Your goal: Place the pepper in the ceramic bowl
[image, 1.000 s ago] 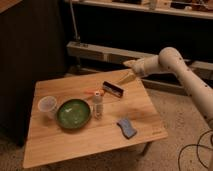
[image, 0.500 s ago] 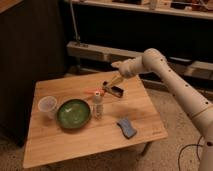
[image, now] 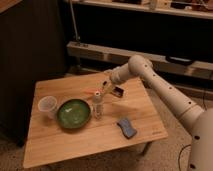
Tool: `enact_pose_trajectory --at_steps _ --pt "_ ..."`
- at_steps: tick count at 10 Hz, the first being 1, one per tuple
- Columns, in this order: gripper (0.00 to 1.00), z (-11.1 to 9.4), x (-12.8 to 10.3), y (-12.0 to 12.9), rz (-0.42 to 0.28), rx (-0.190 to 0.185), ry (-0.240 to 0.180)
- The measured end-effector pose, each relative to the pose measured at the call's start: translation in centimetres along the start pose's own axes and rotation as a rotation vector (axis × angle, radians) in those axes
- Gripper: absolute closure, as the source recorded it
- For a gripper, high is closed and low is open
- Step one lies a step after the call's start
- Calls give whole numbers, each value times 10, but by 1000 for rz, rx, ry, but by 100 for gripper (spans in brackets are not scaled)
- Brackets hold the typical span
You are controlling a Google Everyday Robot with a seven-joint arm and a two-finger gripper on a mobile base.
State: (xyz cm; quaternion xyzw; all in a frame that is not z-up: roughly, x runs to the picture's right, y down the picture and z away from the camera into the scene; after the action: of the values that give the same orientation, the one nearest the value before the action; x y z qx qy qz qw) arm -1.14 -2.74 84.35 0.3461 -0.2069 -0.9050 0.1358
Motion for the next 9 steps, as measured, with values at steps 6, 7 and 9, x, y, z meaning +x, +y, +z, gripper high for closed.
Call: enact_pose_trajectory --at_steps 6,7,9 --pt "20 64 -18 -1 -15 51 -91" --pt "20 73 -20 -1 -12 66 -98" --pt "20 91 -31 1 14 94 -113"
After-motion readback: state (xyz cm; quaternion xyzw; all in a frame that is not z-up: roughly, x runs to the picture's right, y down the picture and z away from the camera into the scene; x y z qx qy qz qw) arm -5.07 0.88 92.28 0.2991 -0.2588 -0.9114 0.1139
